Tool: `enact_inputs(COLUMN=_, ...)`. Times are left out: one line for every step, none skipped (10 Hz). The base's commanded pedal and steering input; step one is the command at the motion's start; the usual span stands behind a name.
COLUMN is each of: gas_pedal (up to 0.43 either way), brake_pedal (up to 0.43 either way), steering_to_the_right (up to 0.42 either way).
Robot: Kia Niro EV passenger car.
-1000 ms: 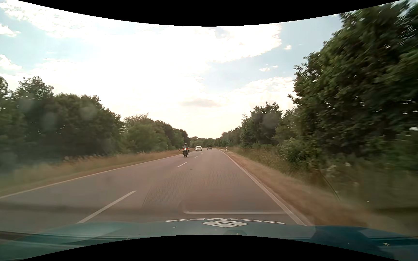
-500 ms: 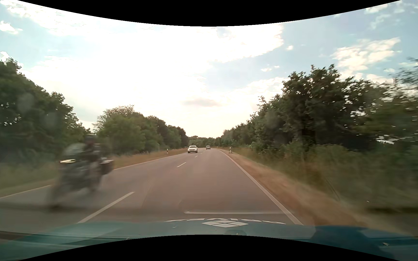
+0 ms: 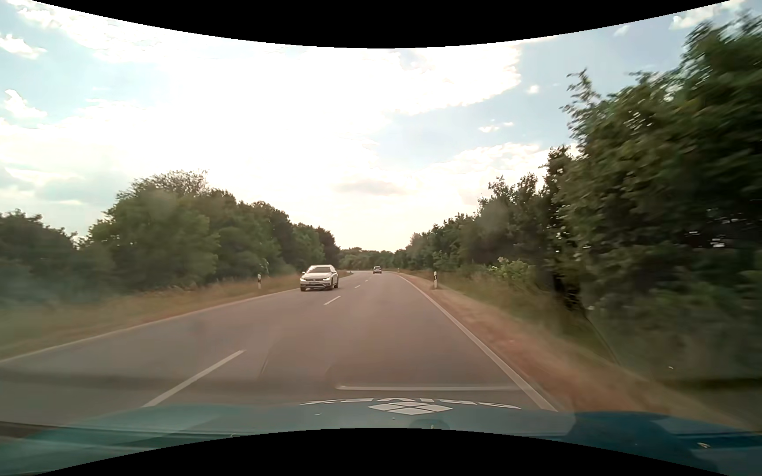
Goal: Follow the waypoints while adhering to traffic rules and regulations
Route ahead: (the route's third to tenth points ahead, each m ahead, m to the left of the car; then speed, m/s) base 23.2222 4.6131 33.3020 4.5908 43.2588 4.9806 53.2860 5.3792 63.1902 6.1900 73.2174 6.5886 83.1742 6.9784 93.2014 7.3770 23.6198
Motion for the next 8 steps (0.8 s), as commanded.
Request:
enact_inputs(gas_pedal=0.28, brake_pedal=0.0, steering_to_the_right=-0.003)
enact_inputs(gas_pedal=0.28, brake_pedal=0.0, steering_to_the_right=-0.003)
enact_inputs(gas_pedal=0.28, brake_pedal=0.0, steering_to_the_right=-0.003)
enact_inputs(gas_pedal=0.268, brake_pedal=0.0, steering_to_the_right=-0.004)
enact_inputs(gas_pedal=0.248, brake_pedal=0.0, steering_to_the_right=-0.004)
enact_inputs(gas_pedal=0.248, brake_pedal=0.0, steering_to_the_right=-0.005)
enact_inputs(gas_pedal=0.248, brake_pedal=0.0, steering_to_the_right=-0.006)
enact_inputs(gas_pedal=0.248, brake_pedal=0.0, steering_to_the_right=-0.006)
